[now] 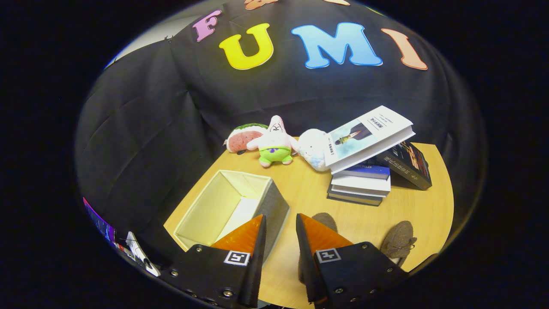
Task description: Open the storage box then place both shoes into the box .Put the left shoe in first, then the right shoe, with the right side of both shoes facing outward in a uniform manner.
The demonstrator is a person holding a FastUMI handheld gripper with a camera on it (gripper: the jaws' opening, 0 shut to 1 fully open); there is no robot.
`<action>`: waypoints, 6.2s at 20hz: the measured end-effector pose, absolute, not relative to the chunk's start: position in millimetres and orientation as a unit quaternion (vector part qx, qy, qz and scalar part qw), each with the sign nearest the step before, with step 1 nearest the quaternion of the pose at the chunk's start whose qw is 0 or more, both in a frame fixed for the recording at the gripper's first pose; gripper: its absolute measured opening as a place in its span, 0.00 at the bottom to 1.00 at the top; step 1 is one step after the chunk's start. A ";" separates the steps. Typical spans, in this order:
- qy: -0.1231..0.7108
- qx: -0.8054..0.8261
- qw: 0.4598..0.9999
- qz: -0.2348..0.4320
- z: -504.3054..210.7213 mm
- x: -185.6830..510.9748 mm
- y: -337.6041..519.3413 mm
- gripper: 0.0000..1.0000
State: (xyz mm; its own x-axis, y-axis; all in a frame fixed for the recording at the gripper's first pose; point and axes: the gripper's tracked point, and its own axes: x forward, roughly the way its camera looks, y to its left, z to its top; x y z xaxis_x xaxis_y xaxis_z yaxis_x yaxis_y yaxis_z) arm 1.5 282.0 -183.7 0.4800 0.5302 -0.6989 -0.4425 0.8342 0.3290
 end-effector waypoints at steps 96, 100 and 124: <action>0.663 -0.020 0.725 0.183 -361.8 -50.5 506.9 0.08; 0.654 -0.004 0.722 0.226 -342.9 -49.7 509.5 0.29; 0.536 0.081 0.801 0.254 -201.2 12.6 246.5 0.52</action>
State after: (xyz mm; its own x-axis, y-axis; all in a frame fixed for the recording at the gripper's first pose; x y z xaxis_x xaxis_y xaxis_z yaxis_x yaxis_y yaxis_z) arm 12.6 246.5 -201.2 0.2951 0.4944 -0.8176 -0.3201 0.8574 0.4030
